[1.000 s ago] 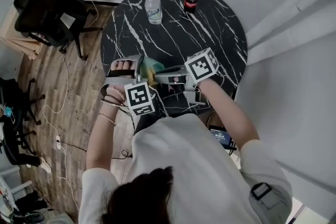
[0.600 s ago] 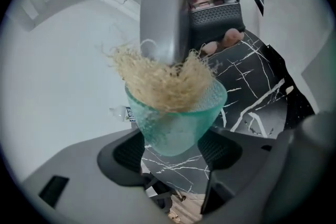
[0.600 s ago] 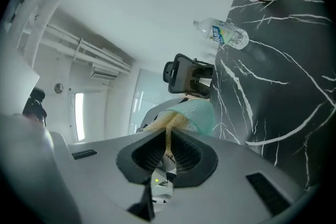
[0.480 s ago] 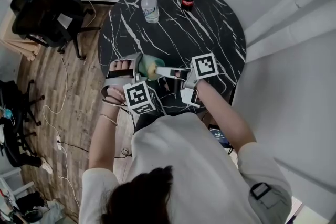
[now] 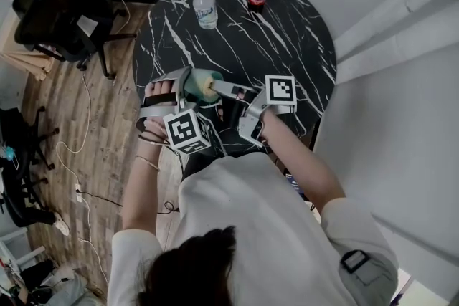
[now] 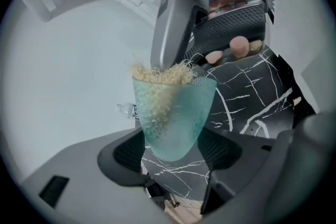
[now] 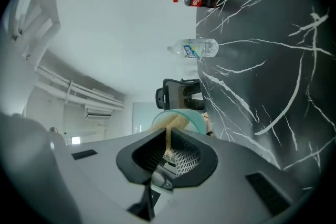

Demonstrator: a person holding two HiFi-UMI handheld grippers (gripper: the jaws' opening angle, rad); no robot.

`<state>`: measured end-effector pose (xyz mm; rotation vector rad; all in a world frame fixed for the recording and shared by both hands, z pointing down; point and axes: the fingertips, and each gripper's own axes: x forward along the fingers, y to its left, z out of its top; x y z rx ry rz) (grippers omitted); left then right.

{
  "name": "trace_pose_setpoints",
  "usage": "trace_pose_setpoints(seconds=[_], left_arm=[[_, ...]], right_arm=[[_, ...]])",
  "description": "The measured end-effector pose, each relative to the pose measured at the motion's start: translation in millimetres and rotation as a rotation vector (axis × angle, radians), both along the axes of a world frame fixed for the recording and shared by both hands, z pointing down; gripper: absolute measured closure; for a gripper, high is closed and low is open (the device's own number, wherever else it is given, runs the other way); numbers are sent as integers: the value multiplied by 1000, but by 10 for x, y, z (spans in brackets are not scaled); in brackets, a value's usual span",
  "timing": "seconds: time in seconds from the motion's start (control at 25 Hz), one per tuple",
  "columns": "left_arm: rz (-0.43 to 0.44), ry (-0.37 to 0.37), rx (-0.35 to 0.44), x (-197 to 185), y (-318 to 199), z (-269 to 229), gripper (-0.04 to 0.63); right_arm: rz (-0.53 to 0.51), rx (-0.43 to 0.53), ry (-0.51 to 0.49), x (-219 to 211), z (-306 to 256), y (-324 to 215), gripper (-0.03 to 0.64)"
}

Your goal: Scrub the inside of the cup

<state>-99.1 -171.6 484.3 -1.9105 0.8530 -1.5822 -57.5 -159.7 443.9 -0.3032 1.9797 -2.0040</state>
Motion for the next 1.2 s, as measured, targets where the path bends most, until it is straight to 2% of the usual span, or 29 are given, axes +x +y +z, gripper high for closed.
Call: trace_pose_setpoints(seconds=[0.16, 0.44, 1.2], left_arm=[[-8, 17, 24, -49, -9, -29, 278], [-24, 57, 60, -77, -43, -95, 279], [-71, 187, 96, -87, -64, -192, 279]], right_arm=[[61, -78, -39, 33, 8, -57, 568], [145, -149, -82, 113, 9, -130, 569], [260, -131, -70, 492, -58, -206, 569]])
